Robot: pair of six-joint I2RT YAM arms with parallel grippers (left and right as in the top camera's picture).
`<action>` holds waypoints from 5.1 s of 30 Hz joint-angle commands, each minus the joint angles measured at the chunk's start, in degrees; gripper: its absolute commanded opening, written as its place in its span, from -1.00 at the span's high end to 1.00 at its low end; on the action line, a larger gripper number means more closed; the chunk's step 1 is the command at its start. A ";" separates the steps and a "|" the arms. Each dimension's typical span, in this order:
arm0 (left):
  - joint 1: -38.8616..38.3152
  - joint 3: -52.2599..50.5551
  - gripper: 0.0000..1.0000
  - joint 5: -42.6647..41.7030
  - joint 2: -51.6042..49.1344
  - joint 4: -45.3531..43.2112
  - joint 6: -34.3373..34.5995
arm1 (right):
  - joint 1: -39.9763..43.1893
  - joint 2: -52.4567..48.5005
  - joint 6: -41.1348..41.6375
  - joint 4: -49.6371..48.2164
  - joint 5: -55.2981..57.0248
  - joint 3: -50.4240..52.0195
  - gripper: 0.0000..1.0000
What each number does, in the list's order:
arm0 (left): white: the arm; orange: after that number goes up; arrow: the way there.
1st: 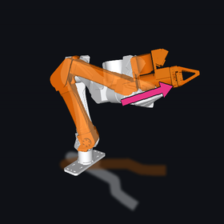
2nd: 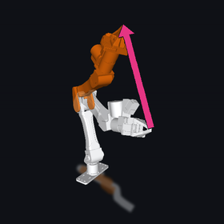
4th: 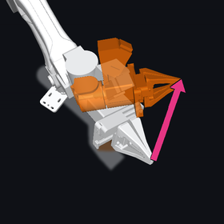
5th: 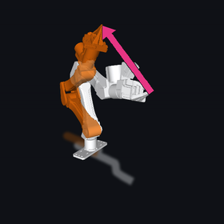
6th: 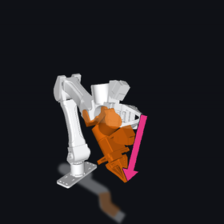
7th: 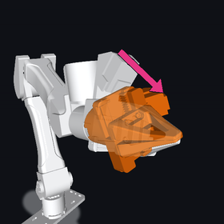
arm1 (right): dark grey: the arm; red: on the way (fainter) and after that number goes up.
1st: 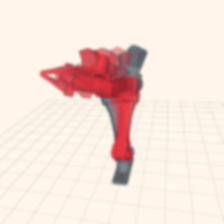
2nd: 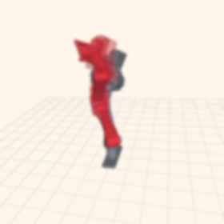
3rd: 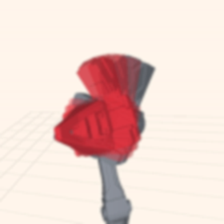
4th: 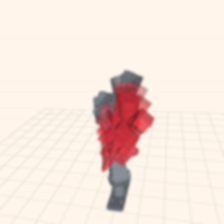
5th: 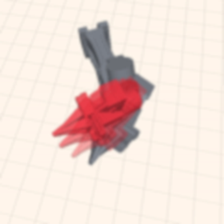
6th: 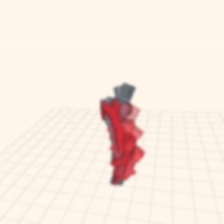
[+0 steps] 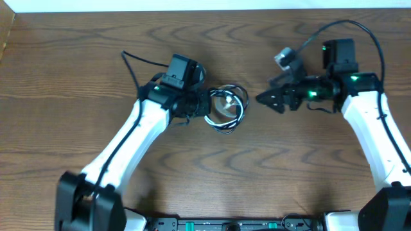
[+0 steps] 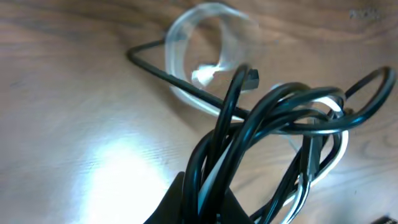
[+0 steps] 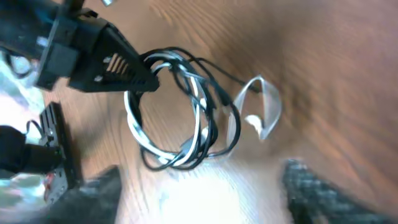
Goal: Untangle cables
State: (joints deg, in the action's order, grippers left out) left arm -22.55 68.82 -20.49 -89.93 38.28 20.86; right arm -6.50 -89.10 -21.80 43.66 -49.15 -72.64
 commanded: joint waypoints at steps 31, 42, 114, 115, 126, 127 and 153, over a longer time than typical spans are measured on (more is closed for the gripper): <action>0.37 2.40 0.85 -9.55 6.08 8.79 -6.05 | -19.74 -7.23 -13.14 -0.42 21.42 -3.30 0.53; 0.37 2.40 0.85 -5.86 6.01 7.08 -3.56 | -13.07 2.93 4.61 -2.32 20.83 -6.23 0.98; 10.75 2.40 0.85 -45.09 6.08 -8.09 -5.68 | 10.12 -19.19 35.15 5.77 49.22 -6.10 -0.41; 11.30 2.40 0.85 -45.07 6.08 -8.59 -5.70 | 11.28 -19.19 35.15 6.36 49.20 -6.10 -0.40; 12.07 2.32 0.85 -44.41 6.03 -9.01 -5.97 | 14.58 -16.65 17.64 8.35 21.31 -6.12 -0.42; 12.07 2.29 0.86 -44.39 6.03 -8.96 -5.97 | 14.08 -15.61 16.11 8.09 18.86 -6.14 -0.43; 6.27 1.86 0.86 -41.03 4.20 -4.04 12.63 | -13.22 1.81 -5.09 1.64 21.42 -6.10 -0.22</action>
State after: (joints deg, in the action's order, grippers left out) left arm -16.51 70.22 -58.61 -85.19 34.24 32.71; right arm -19.18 -86.61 -24.03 45.84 -28.38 -78.70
